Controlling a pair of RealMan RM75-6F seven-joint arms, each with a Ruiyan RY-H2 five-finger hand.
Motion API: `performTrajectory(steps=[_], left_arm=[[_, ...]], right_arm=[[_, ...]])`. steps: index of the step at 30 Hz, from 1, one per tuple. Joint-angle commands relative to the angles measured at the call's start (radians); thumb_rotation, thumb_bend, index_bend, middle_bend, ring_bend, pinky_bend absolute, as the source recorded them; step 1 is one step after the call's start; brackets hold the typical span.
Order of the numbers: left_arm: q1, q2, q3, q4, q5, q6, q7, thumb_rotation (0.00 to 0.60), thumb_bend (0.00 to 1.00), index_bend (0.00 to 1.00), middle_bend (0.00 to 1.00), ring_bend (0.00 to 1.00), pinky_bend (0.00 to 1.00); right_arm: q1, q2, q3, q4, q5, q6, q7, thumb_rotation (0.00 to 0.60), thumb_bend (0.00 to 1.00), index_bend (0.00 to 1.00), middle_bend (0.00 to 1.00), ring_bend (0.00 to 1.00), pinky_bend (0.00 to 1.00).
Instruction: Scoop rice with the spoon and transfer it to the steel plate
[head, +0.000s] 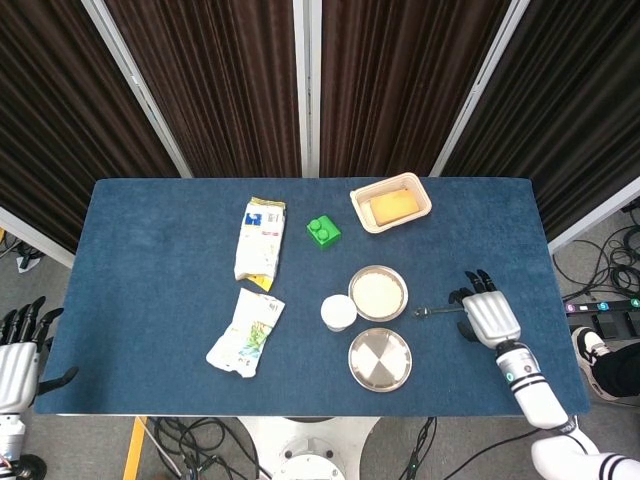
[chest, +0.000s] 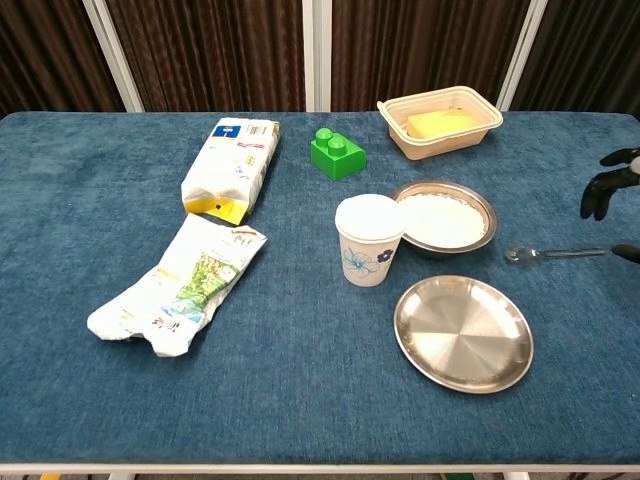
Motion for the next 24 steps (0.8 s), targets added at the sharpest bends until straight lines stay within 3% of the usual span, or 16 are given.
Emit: performTrajectory(steps=[1, 10, 24], left_arm=[[0.000, 0.000, 0.000, -0.001, -0.001, -0.002, -0.001, 0.600, 0.16, 0.23, 0.14, 0.07, 0.05], [0.002, -0.001, 0.003, 0.002, -0.004, -0.003, -0.002, 0.600, 0.16, 0.23, 0.14, 0.07, 0.05], [0.007, -0.002, 0.005, 0.007, -0.009, -0.003, -0.010, 0.600, 0.16, 0.23, 0.14, 0.07, 0.05]], right_arm=[[0.035, -0.060, -0.008, 0.081, 0.008, -0.035, -0.018, 0.600, 0.27, 0.41, 0.41, 0.08, 0.00], [0.075, -0.145, -0.016, 0.221, 0.008, -0.071, 0.002, 0.600, 0.28, 0.42, 0.43, 0.08, 0.00], [0.091, -0.184, -0.030, 0.271, -0.013, -0.052, 0.027, 0.600, 0.23, 0.47, 0.49, 0.13, 0.00]])
